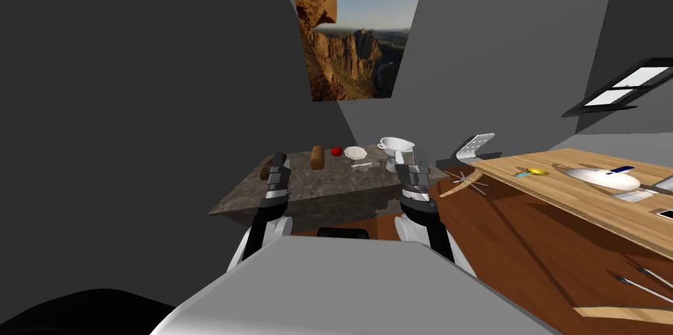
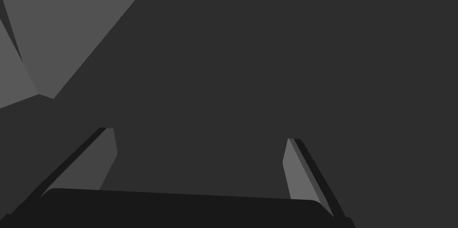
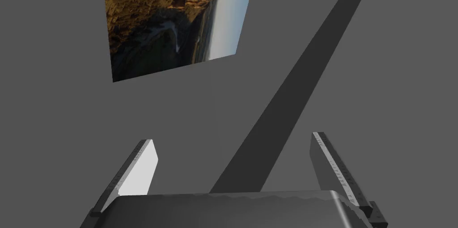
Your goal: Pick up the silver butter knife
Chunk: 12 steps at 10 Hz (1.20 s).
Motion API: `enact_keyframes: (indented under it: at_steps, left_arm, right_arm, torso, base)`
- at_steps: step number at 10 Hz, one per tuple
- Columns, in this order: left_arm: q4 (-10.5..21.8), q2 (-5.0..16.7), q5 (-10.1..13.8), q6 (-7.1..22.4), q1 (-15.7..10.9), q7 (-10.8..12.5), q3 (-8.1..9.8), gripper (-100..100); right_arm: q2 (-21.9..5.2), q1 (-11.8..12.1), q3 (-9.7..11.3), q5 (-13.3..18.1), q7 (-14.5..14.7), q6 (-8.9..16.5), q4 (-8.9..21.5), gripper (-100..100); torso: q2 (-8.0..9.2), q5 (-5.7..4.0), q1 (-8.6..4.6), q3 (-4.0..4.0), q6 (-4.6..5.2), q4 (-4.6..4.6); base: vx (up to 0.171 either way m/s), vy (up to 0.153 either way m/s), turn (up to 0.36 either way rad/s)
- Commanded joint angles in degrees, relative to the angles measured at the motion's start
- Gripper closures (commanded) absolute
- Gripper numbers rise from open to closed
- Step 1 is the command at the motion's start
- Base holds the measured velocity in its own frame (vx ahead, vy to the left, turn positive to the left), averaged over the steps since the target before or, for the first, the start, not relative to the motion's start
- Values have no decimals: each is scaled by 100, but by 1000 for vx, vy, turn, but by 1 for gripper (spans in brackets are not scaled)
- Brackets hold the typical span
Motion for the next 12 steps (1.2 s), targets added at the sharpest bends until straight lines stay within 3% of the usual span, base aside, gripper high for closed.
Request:
enact_keyframes:
  at_steps: [1, 6, 8, 9, 11, 12]
  left_arm:
    - [0, 0, 0, 0, 0, 0, 0, 0]
    - [0, 1, 0, 0, -1, 0, 0, 0]
    - [0, 1, 0, 0, -1, 0, 0, 0]
    - [0, 1, 0, 0, 0, 0, 1, 0]
    - [0, 1, 0, 0, -1, 0, 0, 0]
    - [0, 1, 0, 0, -1, 0, 0, 0]
  right_arm:
    - [-232, -42, 0, 40, 46, 0, 96, -100]
    - [-1054, -234, -13, 218, 291, 23, 532, -100]
    - [-1405, -331, -7, 324, 434, 39, 788, -100]
    - [-1470, -331, -7, 324, 434, 39, 788, -100]
    - [-1854, -430, 22, 453, 582, 48, 1087, -100]
    - [-1914, -430, 22, 453, 582, 48, 1087, -100]
  torso:
    - [0, 0, 0, 0, 0, 0]
    - [11, -5, -23, 6, -2, 2]
    - [11, -6, -28, 7, -3, 3]
    - [9, -7, -32, 5, 2, 2]
    - [4, -5, -21, 2, -2, 1]
    - [3, -5, -24, 2, -5, 1]
  base:
    - [-16, -15, 144]
    - [-33, -49, 215]
    - [-36, -67, 416]
    - [-21, -45, -98]
    - [-23, -44, 316]
    - [-20, -47, 126]
